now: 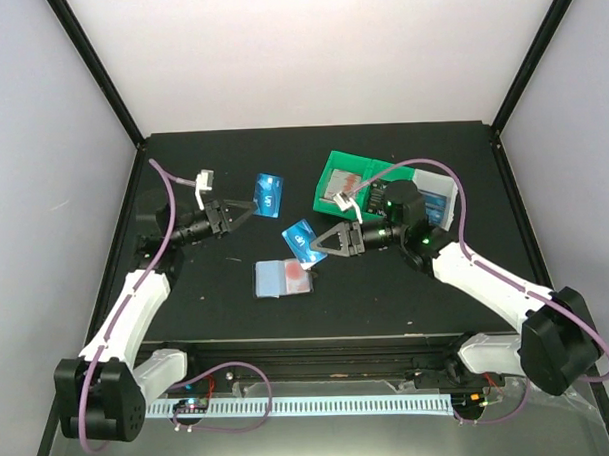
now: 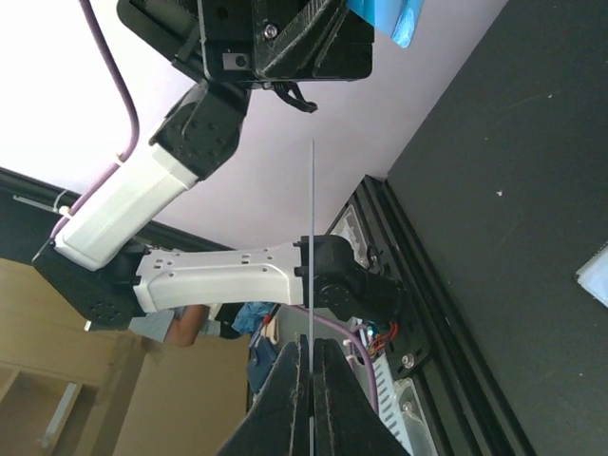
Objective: Put the credit cards into the card holder
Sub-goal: Pick up the credit card from the storage box, then insert the credit card into the card holder.
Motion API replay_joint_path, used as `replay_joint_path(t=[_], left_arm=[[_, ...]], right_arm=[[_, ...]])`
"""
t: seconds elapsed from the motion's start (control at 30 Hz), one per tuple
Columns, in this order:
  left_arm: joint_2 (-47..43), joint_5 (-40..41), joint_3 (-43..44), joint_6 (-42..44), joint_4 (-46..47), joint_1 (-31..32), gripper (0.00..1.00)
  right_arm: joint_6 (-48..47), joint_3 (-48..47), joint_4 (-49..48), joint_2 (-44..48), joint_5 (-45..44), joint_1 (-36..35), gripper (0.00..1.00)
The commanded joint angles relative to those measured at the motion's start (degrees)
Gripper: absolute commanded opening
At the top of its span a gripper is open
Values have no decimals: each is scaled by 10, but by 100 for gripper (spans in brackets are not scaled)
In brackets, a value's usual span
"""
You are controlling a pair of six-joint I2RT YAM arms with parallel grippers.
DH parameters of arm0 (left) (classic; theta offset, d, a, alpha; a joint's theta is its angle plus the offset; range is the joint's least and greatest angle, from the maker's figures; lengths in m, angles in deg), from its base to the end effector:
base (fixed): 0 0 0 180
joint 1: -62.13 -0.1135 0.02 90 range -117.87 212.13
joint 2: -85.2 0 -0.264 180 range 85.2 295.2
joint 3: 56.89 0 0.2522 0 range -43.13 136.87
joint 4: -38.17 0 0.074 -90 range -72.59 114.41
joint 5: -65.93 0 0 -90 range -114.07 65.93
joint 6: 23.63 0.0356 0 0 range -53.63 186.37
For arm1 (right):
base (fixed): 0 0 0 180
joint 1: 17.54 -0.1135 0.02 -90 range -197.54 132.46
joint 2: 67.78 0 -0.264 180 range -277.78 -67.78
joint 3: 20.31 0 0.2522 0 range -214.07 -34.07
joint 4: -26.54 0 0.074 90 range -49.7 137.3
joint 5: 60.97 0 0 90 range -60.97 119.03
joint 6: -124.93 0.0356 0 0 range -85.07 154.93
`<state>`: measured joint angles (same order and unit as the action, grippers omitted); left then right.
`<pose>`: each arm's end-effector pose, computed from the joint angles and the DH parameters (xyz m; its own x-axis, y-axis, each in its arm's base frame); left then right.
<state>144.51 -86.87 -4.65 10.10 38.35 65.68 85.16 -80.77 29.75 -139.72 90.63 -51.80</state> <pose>0.2228 -0.0455 0.2987 -0.8230 -0.3298 -0.4625 0.4055 0.2291 -0.8849 0.2082 0.1797 0.2912 -0.8804 -0.1574 -0.4473 -0.4601 0.0548 0.8862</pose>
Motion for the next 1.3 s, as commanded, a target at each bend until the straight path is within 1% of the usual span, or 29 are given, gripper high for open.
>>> replay_joint_path(t=[0.0, 0.07, 0.13, 0.27, 0.37, 0.5, 0.6, 0.7, 0.83, 1.0, 1.1, 1.17, 1.27], left_arm=[[-6, 36, 35, 80, -95, -10, 1], [-14, 81, 37, 132, -182, -10, 1], [-24, 145, 26, 168, -240, -5, 1], [-43, 217, -43, 172, -255, 22, 1], [-57, 256, -99, 149, -229, 62, 2], [-84, 332, -155, 126, -208, 116, 1], [-108, 377, -201, 108, -191, 138, 1], [-113, 377, -242, 83, -146, 154, 1], [-92, 390, -272, 64, -88, 177, 2], [-48, 388, -289, 45, -18, 195, 2], [-26, 396, -304, 27, 28, 209, 1], [-16, 401, -316, 14, 58, 215, 1], [0, 413, -325, 7, 78, 220, 2]], right_arm=[[-47, -25, 61, -1, -43, 6, 1], [-63, -25, 93, 1, -96, 6, 1], [-65, -13, 106, 1, -160, 4, 1], [-73, -2, 149, -20, -316, -21, 1], [-65, -10, 172, -47, -412, -63, 1], [-59, -43, 205, -102, -501, -135, 1], [-52, -76, 239, -155, -568, -170, 1], [-44, -99, 255, -198, -602, -190, 1], [-38, -124, 283, -240, -666, -218, 1], [-24, -136, 310, -275, -784, -267, 1], [-7, -137, 321, -289, -818, -281, 1], [-1, -135, 320, -293, -825, -284, 1], [7, -130, 320, -296, -831, -289, 1]])
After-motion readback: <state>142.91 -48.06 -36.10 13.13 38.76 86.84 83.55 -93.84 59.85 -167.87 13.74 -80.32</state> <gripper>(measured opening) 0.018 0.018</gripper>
